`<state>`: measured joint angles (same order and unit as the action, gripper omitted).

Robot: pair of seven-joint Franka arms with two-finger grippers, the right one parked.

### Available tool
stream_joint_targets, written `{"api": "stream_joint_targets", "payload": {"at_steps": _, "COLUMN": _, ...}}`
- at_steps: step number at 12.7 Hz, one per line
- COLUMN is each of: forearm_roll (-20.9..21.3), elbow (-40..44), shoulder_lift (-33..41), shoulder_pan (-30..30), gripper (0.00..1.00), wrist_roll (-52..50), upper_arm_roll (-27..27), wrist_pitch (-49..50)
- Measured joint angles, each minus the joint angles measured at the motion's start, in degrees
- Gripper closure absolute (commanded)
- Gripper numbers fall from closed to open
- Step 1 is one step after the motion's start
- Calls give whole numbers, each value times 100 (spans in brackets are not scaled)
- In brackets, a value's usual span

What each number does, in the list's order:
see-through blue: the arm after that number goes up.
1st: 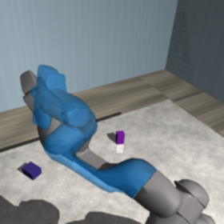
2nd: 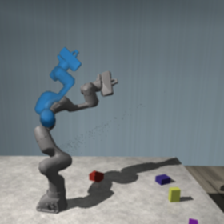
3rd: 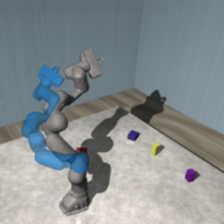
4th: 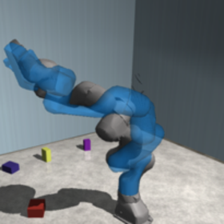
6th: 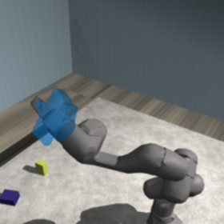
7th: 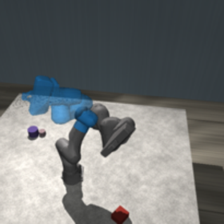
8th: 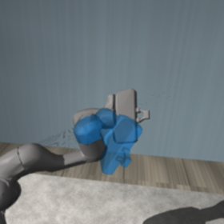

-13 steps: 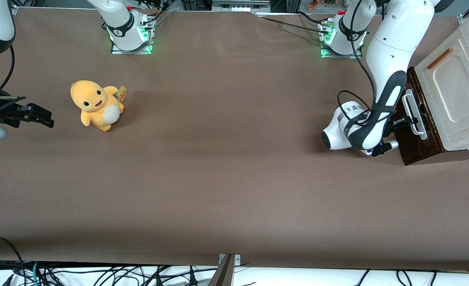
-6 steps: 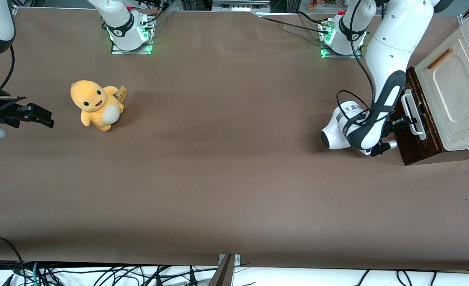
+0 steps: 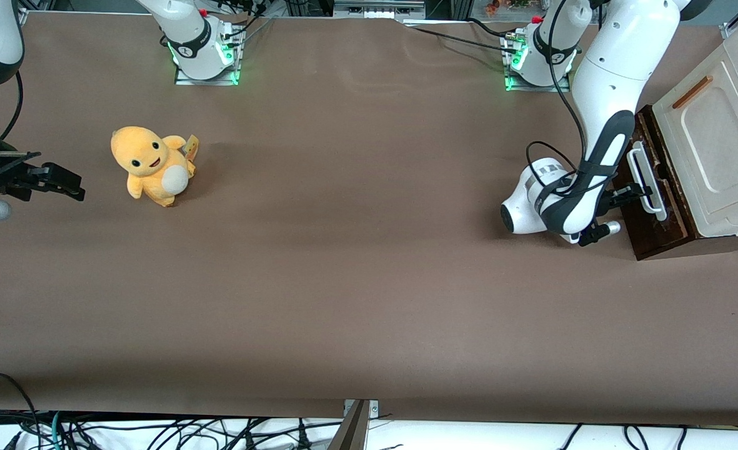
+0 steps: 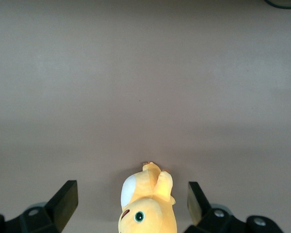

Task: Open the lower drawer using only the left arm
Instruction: 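Close the left gripper around the white bar handle, then pull the handle with the left gripper, sliding the drawer outward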

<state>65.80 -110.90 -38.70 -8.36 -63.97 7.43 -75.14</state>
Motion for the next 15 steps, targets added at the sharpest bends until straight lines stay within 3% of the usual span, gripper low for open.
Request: {"api": "stream_joint_targets", "payload": {"at_steps": 15, "forearm_roll": -329, "elbow": 227, "shoulder_lift": 1, "shoulder_pan": -52, "gripper": 83, "wrist_roll": 12, "upper_arm_roll": 355, "wrist_pitch": 182}}
